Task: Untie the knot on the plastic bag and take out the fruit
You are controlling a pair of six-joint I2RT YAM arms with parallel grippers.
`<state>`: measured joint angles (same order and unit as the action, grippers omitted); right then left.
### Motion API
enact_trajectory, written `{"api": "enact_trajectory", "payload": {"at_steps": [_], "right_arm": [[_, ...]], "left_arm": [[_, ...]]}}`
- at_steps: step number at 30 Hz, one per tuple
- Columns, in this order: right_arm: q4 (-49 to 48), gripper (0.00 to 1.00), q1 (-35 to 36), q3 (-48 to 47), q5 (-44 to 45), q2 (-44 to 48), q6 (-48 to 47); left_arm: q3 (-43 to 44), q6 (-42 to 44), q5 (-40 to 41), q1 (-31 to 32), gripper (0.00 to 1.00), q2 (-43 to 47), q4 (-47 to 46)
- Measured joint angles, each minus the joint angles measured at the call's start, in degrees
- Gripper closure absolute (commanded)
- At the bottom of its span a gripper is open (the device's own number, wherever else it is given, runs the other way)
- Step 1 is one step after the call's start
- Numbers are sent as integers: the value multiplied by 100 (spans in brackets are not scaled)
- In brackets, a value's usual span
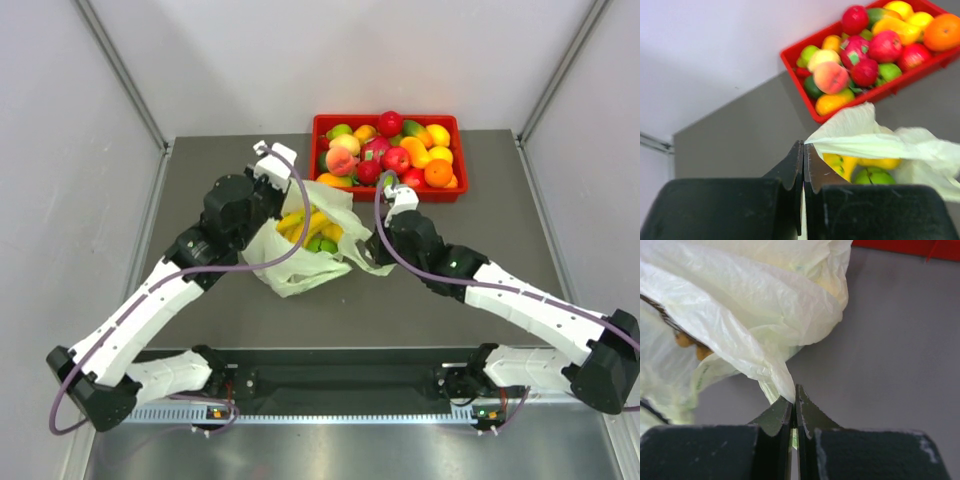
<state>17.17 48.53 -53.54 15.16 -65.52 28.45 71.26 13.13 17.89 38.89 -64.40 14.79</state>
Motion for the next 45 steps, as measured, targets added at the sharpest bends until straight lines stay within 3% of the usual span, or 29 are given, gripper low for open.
{"api": "enact_trajectory", "payload": {"at_steps": [9, 15, 18, 19, 20, 22, 25, 29, 33, 34, 37, 43, 45], "right_arm": [[205, 100, -431, 538, 87, 140, -44], [389, 93, -566, 525, 164, 90, -240], [511, 60, -573, 402, 190, 7, -378], [557, 42, -588, 365, 173, 0, -461], [640, 32, -614, 310, 149, 0, -586], [660, 21, -595, 271, -35, 33, -739], [721, 18, -321, 254, -271, 308, -1016], [817, 21, 737, -105, -321, 667, -1270], [752, 32, 1698, -369, -153, 730, -1342], [745, 43, 1873, -367, -96, 728, -1349], [616, 61, 2262, -334, 24, 601, -1381], [20, 84, 2531, -358, 289, -514, -1381], [-166, 86, 2529, -358, 522, -916, -1355]], "left_arm": [[-1650, -1392, -1626, -28, 100, 1519, 372], [-2293, -2232, -2312, -31, 100, 2083, 514], [-2527, -2568, -2492, -31, 100, 2415, 614], [-2601, -2664, -2516, -35, 100, 2538, 634], [-2671, -2771, -2553, -35, 100, 2680, 667], [-2684, -2872, -2487, -35, 100, 2802, 691], [-2684, -2981, -2304, -35, 100, 2885, 693], [-2684, -3104, -2076, -39, 100, 2905, 693], [-2684, -3248, -1781, -39, 100, 2815, 691], [-2684, -3289, -1725, -39, 100, 2778, 691], [-2684, -3412, -1641, -39, 100, 2675, 680], [-2684, -3606, -1530, -39, 100, 2608, 605], [-2680, -3679, -1493, -39, 100, 2594, 573]]}}
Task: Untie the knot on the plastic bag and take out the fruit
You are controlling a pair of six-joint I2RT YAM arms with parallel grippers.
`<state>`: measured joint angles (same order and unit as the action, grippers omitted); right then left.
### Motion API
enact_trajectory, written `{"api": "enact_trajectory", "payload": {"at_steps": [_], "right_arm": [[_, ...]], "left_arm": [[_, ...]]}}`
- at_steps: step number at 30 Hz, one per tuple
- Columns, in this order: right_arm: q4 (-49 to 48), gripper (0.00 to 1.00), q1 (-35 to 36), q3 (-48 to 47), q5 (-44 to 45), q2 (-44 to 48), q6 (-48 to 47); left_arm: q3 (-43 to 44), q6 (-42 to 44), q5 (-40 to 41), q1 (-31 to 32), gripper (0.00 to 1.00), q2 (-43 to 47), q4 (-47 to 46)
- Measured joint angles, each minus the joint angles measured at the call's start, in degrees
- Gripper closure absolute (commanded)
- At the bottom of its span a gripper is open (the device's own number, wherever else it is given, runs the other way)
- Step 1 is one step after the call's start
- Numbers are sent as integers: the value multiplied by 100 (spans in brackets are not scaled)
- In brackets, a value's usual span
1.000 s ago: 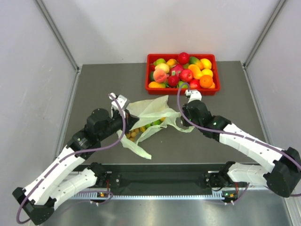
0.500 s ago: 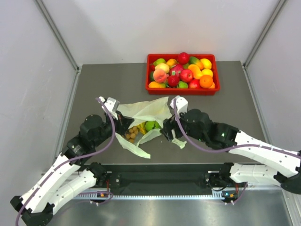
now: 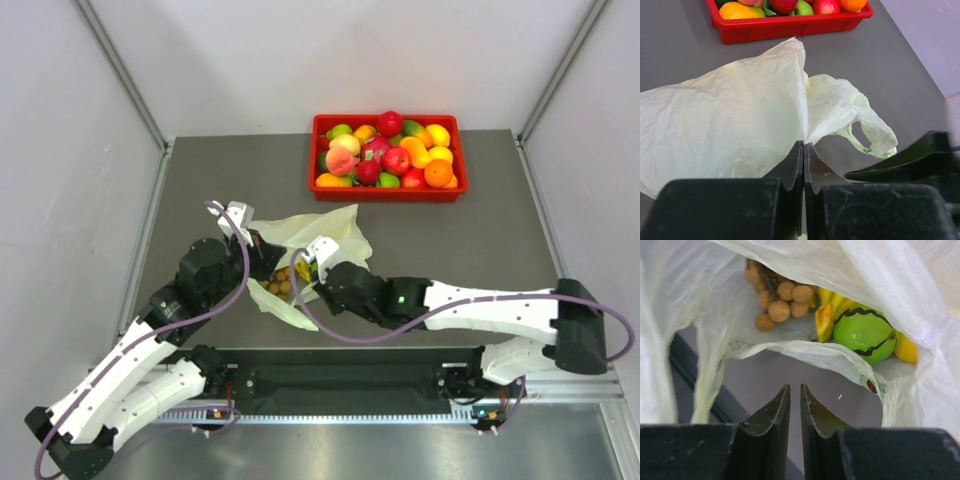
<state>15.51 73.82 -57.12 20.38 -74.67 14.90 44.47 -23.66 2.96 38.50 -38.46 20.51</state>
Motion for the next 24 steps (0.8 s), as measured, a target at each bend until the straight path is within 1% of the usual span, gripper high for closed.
{"api": "enact_trajectory", "payload": {"at_steps": [3, 5, 6, 7, 9, 10, 12, 13, 15, 16, 18, 24], "right_arm": [[-271, 87, -61, -2, 345, -533, 52], [-452, 85, -146, -2, 481, -769, 92], [-542, 82, -214, -2, 557, -885, 131], [-643, 75, -299, -9, 629, -997, 175], [-752, 66, -490, -83, 778, -1244, 258], [-802, 56, -581, -142, 859, -1370, 310], [-892, 47, -728, -229, 992, -1580, 396], [-942, 36, -796, -267, 1060, -1679, 461], [-1067, 29, -898, -304, 1180, -1851, 573], [-1108, 21, -935, -304, 1246, -1921, 605], [-1154, 18, -1005, -334, 1327, -2087, 697], [-1261, 17, -1255, -494, 1346, -2601, 951]], "left_arm": [[13, -94, 70, 0, 100, -61, -37], [22, -168, 103, 0, 100, -109, -59], [24, -197, 107, 0, 100, -125, -79], [26, -223, 120, 0, 100, -136, -92], [26, -282, 125, 0, 100, -142, -131], [26, -315, 127, 0, 100, -142, -162], [26, -365, 138, 0, 100, -142, -236], [26, -389, 140, 0, 100, -142, -269], [26, -435, 140, 0, 100, -144, -319], [24, -459, 138, 0, 100, -144, -350], [4, -498, 136, 0, 100, -144, -415], [-129, -555, 114, 0, 100, -144, -520]]}}
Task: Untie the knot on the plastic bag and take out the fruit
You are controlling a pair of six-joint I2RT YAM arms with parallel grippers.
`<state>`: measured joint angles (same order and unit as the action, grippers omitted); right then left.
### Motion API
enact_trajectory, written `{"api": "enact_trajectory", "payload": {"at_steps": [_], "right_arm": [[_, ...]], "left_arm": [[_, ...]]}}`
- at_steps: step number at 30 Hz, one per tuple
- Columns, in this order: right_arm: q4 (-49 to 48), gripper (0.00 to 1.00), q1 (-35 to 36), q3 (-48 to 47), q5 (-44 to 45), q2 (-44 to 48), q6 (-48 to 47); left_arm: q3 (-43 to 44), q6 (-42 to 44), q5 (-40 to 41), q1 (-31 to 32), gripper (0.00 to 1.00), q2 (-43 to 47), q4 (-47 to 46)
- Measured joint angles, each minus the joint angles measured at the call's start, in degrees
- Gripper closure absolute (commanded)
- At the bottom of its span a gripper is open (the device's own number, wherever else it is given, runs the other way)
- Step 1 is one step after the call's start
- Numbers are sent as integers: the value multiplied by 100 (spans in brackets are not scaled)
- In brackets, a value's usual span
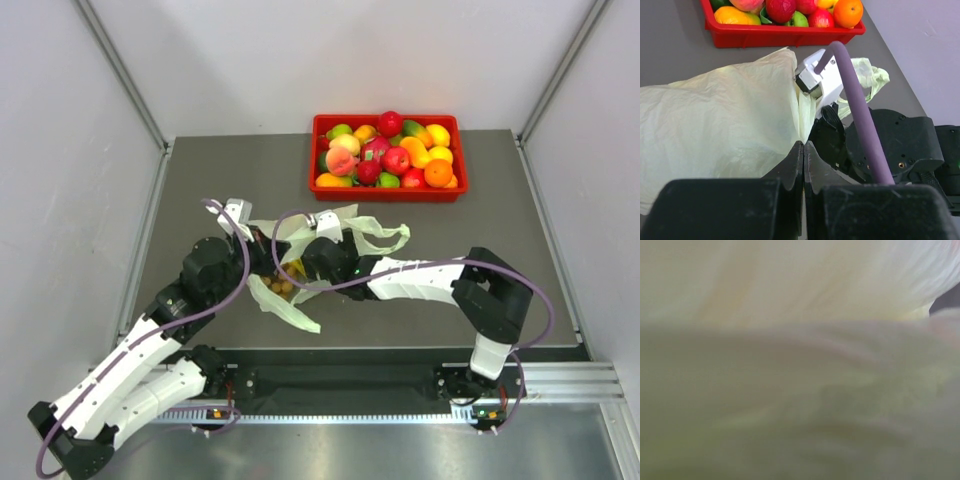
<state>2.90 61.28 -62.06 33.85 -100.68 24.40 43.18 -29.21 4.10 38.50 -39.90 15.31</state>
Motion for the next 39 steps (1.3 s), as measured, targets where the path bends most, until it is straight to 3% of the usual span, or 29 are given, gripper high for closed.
{"api": "enact_trajectory", "payload": {"at_steps": [15, 25, 26, 29, 30, 34, 36, 39], "right_arm": [[-26, 12, -247, -205, -127, -387, 459], [-57, 18, -317, 11, -304, -212, 671], [-55, 21, -334, 7, -339, -214, 671], [-50, 43, -374, -39, -428, -245, 664], [-48, 57, -380, -55, -457, -256, 675], [-70, 91, -393, 20, -601, -186, 673], [-39, 100, -393, 262, -728, 57, 673], [55, 100, -393, 798, -964, 612, 664]], "left_arm": [[-348, -190, -63, 0, 100, 2, -212], [-415, -238, -63, 0, 100, 61, -247], [-433, -240, -61, 0, 100, 61, -247], [-461, -243, -61, 0, 100, 59, -254], [-472, -243, -61, 0, 100, 59, -258], [-490, -240, -46, 0, 100, 63, -262], [-494, -238, -26, 0, 100, 63, -262], [-516, -238, -13, 0, 100, 66, -267]]}}
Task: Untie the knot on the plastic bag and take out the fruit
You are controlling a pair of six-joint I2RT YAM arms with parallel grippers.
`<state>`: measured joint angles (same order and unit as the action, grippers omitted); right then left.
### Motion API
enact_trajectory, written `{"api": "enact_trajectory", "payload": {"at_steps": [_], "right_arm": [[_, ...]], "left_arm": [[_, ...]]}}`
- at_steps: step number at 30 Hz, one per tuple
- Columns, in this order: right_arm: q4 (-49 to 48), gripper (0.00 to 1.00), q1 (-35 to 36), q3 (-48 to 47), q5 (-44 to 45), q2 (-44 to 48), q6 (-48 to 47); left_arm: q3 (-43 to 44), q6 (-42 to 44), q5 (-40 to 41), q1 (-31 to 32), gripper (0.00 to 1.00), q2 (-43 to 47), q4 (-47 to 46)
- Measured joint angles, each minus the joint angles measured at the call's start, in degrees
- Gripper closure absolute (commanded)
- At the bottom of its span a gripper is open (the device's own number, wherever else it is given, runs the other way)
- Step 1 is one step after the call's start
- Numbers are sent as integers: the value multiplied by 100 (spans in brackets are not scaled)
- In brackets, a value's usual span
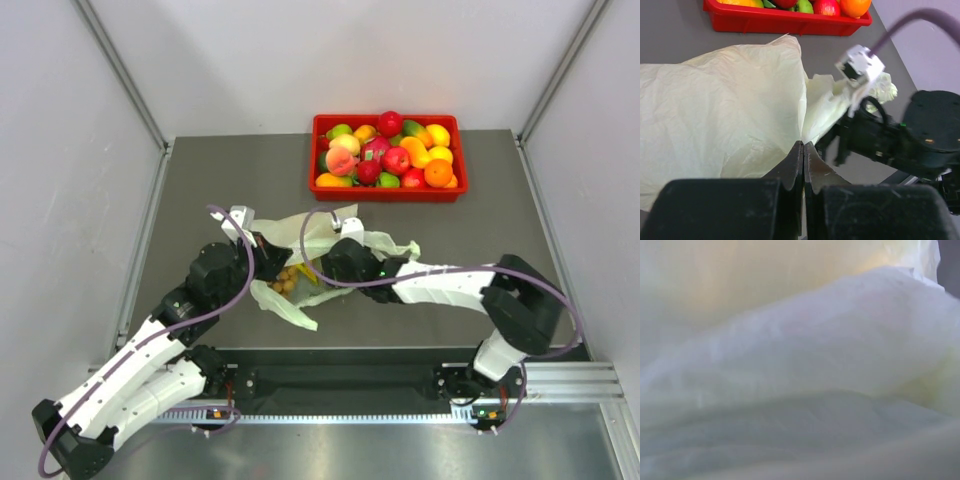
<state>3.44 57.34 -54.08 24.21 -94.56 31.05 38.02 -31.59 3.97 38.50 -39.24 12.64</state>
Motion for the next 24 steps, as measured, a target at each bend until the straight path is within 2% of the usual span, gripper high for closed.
{"api": "enact_trajectory", "payload": {"at_steps": [5, 14, 20, 24], "right_arm": [[127, 100, 0, 763, -667, 1191, -151], [938, 100, 0, 1025, -2107, 2581, -542], [1296, 100, 2, 1086, -3141, 4520, -791], [1456, 100, 2, 807, -3235, 5567, -962]], "left_arm": [[-11, 0, 2, 0, 100, -20, -26], [-11, 0, 20, 0, 100, -164, -70], [-28, 2, 22, 0, 100, -168, -74], [-46, -26, -59, 11, 100, -181, -212]]}}
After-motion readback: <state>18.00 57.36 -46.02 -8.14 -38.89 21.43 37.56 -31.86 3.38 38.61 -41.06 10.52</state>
